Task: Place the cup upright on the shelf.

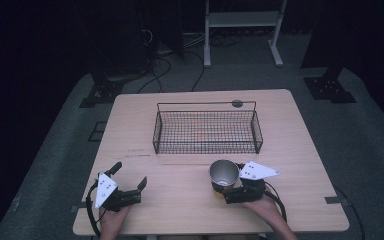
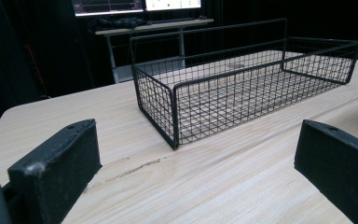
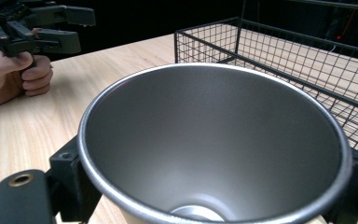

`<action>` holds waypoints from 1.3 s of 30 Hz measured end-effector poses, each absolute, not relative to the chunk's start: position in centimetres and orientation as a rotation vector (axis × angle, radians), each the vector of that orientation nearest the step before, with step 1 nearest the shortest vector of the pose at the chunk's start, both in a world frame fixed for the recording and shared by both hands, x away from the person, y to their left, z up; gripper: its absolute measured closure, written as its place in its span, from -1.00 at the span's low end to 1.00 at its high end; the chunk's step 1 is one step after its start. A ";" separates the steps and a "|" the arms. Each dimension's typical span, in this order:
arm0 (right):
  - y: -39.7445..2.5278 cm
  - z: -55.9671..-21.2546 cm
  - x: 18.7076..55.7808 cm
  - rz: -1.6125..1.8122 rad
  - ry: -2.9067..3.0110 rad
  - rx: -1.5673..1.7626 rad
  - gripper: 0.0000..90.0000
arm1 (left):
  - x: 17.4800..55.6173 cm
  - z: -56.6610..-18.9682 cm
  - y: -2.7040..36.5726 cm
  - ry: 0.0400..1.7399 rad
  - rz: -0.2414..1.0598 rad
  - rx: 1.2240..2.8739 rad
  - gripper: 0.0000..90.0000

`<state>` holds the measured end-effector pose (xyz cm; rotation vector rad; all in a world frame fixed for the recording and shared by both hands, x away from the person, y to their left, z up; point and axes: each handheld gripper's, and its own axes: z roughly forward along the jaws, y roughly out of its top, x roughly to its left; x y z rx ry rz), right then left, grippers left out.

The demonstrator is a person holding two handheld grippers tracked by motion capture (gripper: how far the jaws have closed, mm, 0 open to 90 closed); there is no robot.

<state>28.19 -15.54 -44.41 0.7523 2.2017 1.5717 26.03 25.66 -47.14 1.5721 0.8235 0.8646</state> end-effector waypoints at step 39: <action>-16.4 -37.0 34.6 1.651 2.228 0.739 -0.72 | 26.0 -47.1 25.7 0.823 0.863 1.572 -1.00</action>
